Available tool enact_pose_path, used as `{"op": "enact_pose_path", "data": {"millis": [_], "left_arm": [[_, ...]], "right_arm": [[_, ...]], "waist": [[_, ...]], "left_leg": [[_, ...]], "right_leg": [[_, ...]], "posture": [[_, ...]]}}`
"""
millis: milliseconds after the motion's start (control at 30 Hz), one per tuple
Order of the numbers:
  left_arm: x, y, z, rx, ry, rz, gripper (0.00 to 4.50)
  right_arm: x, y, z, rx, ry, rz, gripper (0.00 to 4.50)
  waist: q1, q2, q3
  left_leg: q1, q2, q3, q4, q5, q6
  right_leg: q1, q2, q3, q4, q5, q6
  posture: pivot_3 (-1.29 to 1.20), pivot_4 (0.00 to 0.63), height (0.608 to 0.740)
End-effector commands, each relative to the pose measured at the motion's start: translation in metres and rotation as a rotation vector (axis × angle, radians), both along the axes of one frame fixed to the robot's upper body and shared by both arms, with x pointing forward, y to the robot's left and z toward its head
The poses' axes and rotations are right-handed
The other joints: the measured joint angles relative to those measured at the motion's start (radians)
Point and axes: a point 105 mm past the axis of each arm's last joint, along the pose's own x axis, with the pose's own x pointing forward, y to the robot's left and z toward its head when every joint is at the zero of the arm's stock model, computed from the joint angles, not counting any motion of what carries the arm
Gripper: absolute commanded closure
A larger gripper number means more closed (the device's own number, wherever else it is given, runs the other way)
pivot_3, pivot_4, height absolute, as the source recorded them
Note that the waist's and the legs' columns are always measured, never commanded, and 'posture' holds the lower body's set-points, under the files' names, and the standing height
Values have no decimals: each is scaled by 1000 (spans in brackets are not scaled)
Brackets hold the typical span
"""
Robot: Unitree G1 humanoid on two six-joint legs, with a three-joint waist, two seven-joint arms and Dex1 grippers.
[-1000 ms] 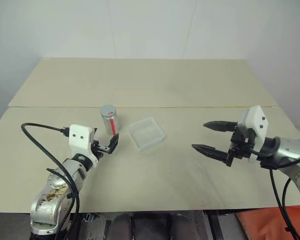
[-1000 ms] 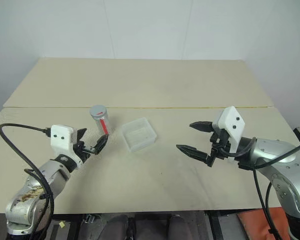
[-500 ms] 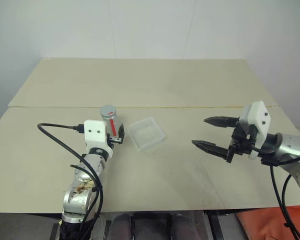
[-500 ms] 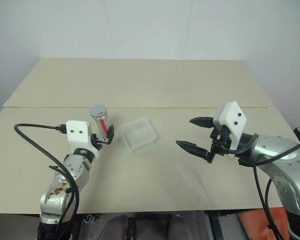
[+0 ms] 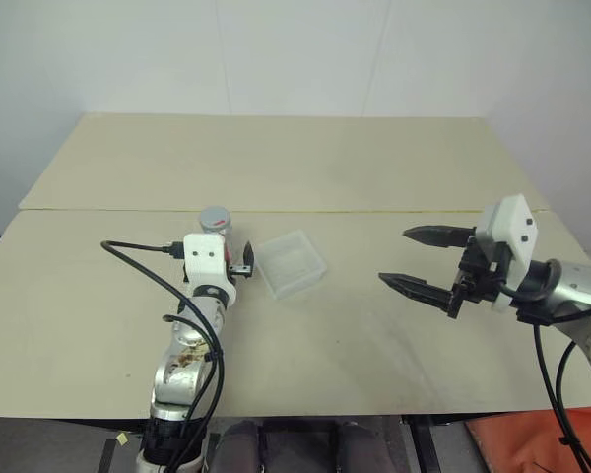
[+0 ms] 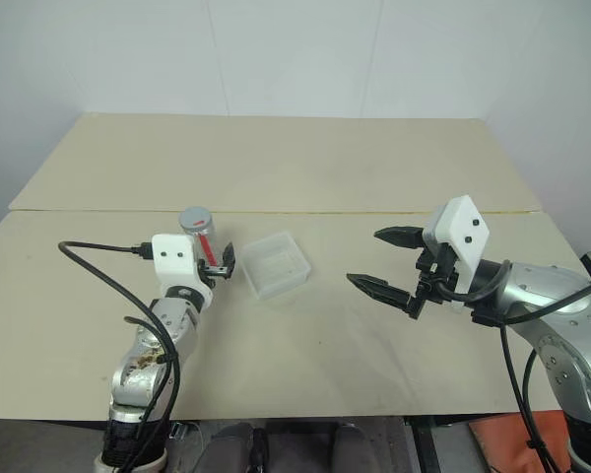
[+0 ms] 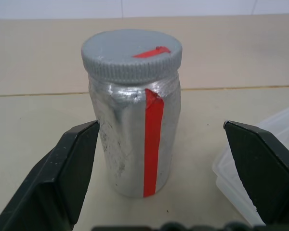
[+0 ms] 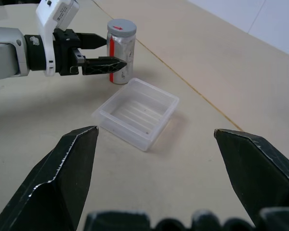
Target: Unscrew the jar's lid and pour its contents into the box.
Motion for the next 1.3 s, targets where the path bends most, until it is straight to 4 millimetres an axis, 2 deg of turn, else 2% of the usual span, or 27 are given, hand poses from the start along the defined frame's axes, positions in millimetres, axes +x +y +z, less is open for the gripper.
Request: {"op": "enact_pose_path", "data": {"millis": [33,533,700,967,1300], "left_arm": [[4,-1,11,1,-56,16,3],[25,-5,3,-24,-52,55,3],[28,-9,2,-27,-59,53,3],[28,1,3,-25,-73,121,3],[36,-2,7,-33,-89,104,3]], "right_arm": [[-6,2,14,6,-70,17,9],[-9,0,14,5,-79,13,9],[-10,0,14,3,-80,13,9],[-11,0,14,5,-80,9,9],[-13,2,12,11,-70,17,9]], "waist": [[0,0,0],[1,0,0],[1,0,0],[1,0,0],[2,0,0]], "left_leg": [[0,0,0,0,0,0],[-1,0,-1,0,0,0],[-1,0,-1,0,0,0],[-1,0,-1,0,0,0],[-2,-1,-2,0,0,0]], "right_leg": [[0,0,0,0,0,0],[0,0,-1,0,0,0],[0,0,-1,-1,0,0],[0,0,-1,0,0,0],[0,0,-1,-1,0,0]], "posture": [[0,150,740],[0,150,740],[0,150,740],[0,150,740],[0,150,740]]}}
